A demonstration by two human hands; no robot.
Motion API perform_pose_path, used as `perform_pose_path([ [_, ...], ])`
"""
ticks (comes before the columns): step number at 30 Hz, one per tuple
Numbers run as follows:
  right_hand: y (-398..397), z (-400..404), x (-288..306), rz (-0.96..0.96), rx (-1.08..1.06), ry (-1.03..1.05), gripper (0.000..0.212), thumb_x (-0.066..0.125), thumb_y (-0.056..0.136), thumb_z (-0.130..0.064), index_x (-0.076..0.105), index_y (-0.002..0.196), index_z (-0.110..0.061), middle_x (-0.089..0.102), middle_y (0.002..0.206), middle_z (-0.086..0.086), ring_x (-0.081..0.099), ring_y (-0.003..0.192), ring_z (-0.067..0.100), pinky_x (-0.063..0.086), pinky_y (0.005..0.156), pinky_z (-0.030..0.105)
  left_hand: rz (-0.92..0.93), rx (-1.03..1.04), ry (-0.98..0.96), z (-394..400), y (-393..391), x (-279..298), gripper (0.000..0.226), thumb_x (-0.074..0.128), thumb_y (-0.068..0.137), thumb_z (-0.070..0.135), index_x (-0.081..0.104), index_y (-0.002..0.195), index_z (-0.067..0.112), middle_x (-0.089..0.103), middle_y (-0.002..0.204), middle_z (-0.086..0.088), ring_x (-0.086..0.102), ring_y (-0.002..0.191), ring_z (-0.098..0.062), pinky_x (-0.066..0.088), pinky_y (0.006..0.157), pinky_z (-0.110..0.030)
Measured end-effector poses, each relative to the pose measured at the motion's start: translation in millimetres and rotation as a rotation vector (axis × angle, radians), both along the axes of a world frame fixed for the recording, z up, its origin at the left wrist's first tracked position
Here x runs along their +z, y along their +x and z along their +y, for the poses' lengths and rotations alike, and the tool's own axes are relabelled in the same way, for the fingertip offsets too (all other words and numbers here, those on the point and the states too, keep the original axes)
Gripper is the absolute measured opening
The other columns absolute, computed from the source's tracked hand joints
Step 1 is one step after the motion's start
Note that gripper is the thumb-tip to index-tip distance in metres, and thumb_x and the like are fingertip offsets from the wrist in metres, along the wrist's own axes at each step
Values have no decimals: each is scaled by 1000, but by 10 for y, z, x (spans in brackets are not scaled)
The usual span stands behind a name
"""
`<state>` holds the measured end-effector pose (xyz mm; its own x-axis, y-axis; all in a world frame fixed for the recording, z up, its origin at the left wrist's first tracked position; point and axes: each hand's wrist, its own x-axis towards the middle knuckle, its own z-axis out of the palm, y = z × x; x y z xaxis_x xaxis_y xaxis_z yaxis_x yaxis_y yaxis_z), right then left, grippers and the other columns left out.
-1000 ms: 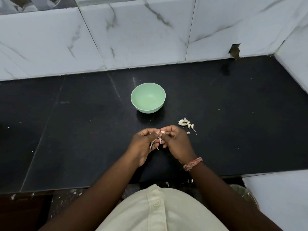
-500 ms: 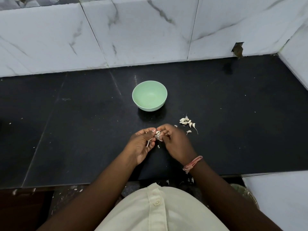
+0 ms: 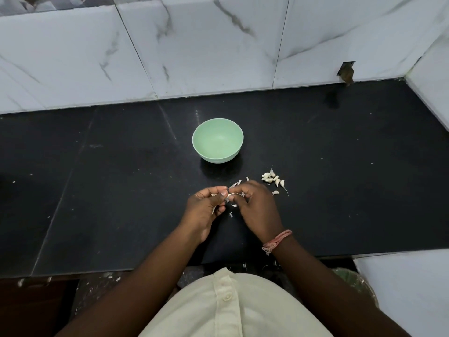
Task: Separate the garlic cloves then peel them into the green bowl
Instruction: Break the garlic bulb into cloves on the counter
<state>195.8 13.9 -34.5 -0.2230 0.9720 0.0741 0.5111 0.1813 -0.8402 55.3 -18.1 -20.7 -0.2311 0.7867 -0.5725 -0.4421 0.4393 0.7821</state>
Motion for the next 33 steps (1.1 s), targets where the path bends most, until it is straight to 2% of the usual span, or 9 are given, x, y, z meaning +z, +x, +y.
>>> perform_pose_path([
  [6, 110, 31, -28, 142, -227, -176, 10, 75, 89, -15, 77, 83, -23, 73, 85, -10, 65, 82, 3, 49, 80, 24, -54, 103, -31, 36, 22, -11, 7, 65, 95, 5, 70, 96, 9, 67, 76, -2, 57, 65, -8, 53, 61, -17],
  [9, 314, 126, -49, 149, -476, -182, 6, 73, 90, -17, 78, 89, -20, 75, 90, -9, 67, 83, 7, 52, 84, 27, -143, 137, -50, 69, 5, -21, 13, 56, 102, 11, 68, 103, 6, 65, 81, -2, 58, 69, -11, 54, 67, -20],
  [12, 476, 209, -38, 131, -607, -209, 7, 72, 89, -13, 78, 94, -14, 74, 90, -5, 67, 85, 11, 53, 83, 28, -198, 108, -47, 72, 3, -19, 27, 41, 101, -2, 67, 110, 1, 65, 92, -9, 61, 80, -17, 57, 72, -23],
  [15, 513, 248, -43, 111, -635, -226, 10, 70, 89, -9, 77, 97, -11, 73, 89, -3, 67, 85, 12, 45, 71, 18, -203, 92, -40, 60, 36, -6, 35, 36, 98, -11, 66, 114, -1, 65, 102, -13, 63, 92, -21, 57, 82, -27],
  [20, 436, 256, -93, -25, -581, -132, 19, 66, 89, -9, 74, 103, -18, 67, 108, 5, 60, 98, 22, 44, 95, 29, -210, 96, 4, 26, 56, -22, 33, 43, 98, -15, 68, 115, 0, 66, 108, -20, 68, 99, -26, 62, 82, -28],
  [23, 299, 174, -3, -88, -500, 21, 17, 70, 88, -12, 75, 100, -23, 58, 107, 2, 50, 98, 17, 35, 90, 23, -230, 102, 24, -12, 62, -5, 32, 49, 96, -14, 67, 118, 0, 69, 105, -19, 70, 100, -26, 61, 87, -34],
  [25, 173, 94, 63, 36, -351, 12, 8, 73, 89, -15, 74, 92, -22, 66, 96, -4, 58, 88, 8, 44, 84, 21, -205, 84, 26, -31, 72, 6, 33, 52, 95, -13, 69, 118, 4, 71, 105, -16, 70, 101, -24, 58, 94, -41],
  [28, -23, -25, 105, 288, -138, -204, 3, 77, 89, -16, 76, 92, -17, 75, 86, -3, 68, 78, 4, 53, 75, 19, -189, 76, 32, -35, 74, 27, 34, 53, 95, -11, 68, 121, 5, 73, 106, -12, 69, 100, -20, 54, 100, -41],
  [33, -74, -32, 110, 519, -96, -383, 6, 78, 87, -4, 76, 90, -9, 75, 77, 3, 68, 69, 10, 55, 62, 24, -209, 85, 63, -57, 57, 59, 35, 48, 95, -16, 68, 118, 2, 76, 89, -8, 73, 85, -15, 62, 83, -28],
])
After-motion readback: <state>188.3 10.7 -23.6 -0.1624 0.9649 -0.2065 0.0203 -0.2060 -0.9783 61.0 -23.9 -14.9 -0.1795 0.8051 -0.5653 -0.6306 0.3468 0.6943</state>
